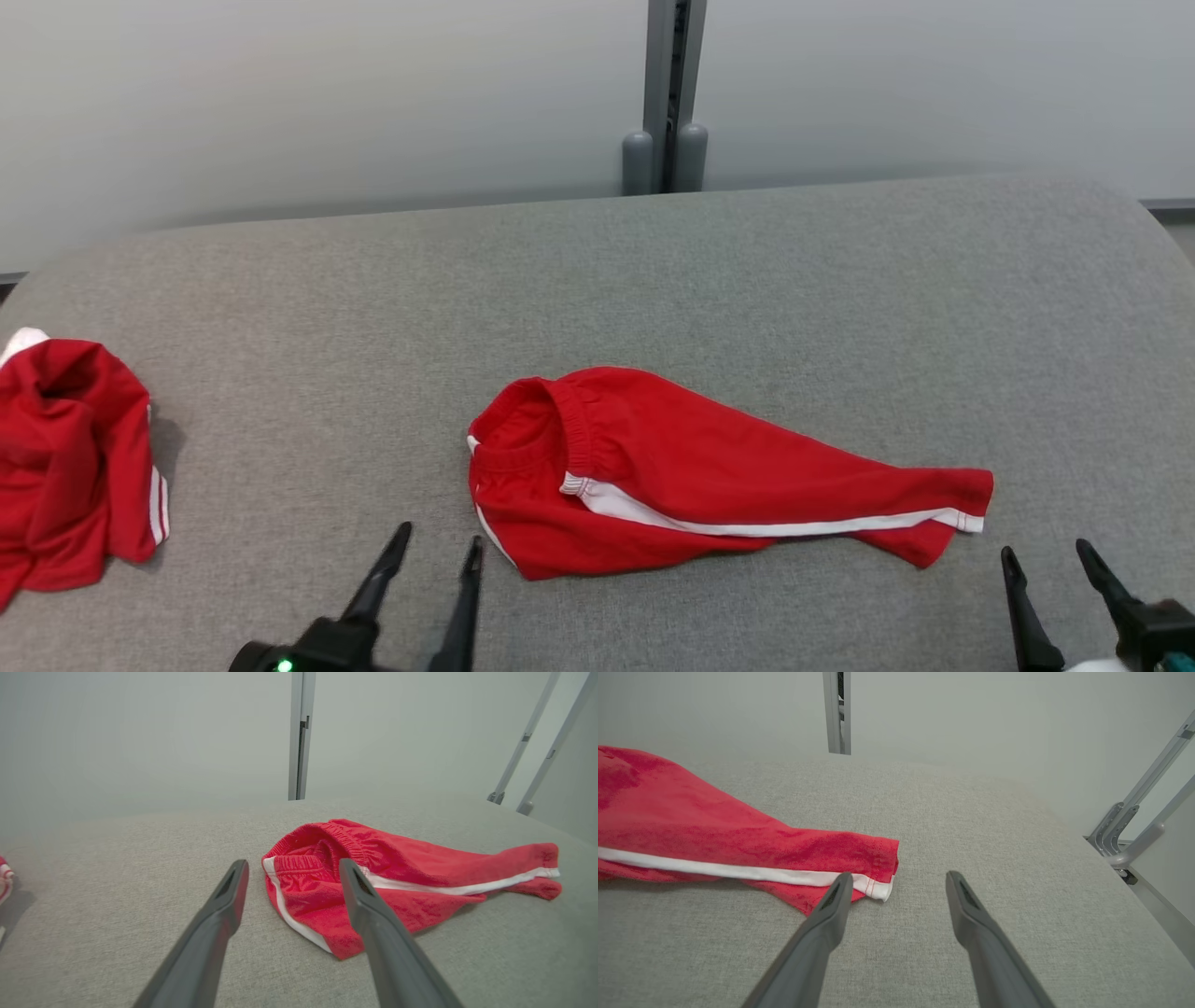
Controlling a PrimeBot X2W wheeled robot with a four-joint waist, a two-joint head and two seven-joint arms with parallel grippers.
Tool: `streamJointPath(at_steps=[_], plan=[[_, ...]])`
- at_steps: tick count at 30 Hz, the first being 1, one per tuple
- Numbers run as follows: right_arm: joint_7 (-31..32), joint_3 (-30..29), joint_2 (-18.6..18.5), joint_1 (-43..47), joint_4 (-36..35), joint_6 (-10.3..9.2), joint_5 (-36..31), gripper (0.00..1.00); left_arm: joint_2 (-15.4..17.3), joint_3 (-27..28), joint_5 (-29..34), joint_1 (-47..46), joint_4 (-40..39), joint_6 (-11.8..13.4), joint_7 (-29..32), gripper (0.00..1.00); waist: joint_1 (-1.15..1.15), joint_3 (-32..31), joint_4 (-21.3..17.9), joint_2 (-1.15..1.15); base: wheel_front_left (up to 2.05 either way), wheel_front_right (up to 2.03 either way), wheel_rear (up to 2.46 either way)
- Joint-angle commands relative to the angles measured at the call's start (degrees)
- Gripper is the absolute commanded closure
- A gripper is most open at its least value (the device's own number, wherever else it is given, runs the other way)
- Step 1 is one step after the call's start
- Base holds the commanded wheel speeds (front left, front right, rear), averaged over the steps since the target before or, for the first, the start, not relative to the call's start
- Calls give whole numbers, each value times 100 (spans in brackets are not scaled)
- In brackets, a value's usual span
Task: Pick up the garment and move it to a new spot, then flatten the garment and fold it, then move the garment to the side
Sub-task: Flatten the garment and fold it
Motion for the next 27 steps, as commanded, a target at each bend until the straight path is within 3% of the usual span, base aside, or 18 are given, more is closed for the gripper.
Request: streamJointPath(at_steps=[1, 9, 19, 25, 27], plan=[[5, -16, -117, -213, 262, -1, -84, 0, 24, -185, 33, -223, 170, -47, -27, 0, 0, 103, -87, -1, 0, 0, 0], [318, 168, -323, -1147, 1238, -1, -210, 0, 24, -1127, -149, -1290, 684, -24, 260, 0, 0, 600, -179, -1, 0, 0, 0], [376, 636, -330, -1846, 1943, -1, -70, 0, 22, -1463, -230, -1919, 1092, 163, 483, 0, 0, 1004, -194, -1, 0, 0, 0], [304, 876, -367, -1898, 2219, -1, 117, 0, 44, -1505, -306, -1873, 1246, 144, 516, 0, 0, 1046, -181, -1, 0, 0, 0], [274, 974, -370, -1916, 2275, -1, 199, 16, 55, -1518, -336, -1844, 1262, 121, 532, 0, 0, 1043, -178, -1, 0, 0, 0]])
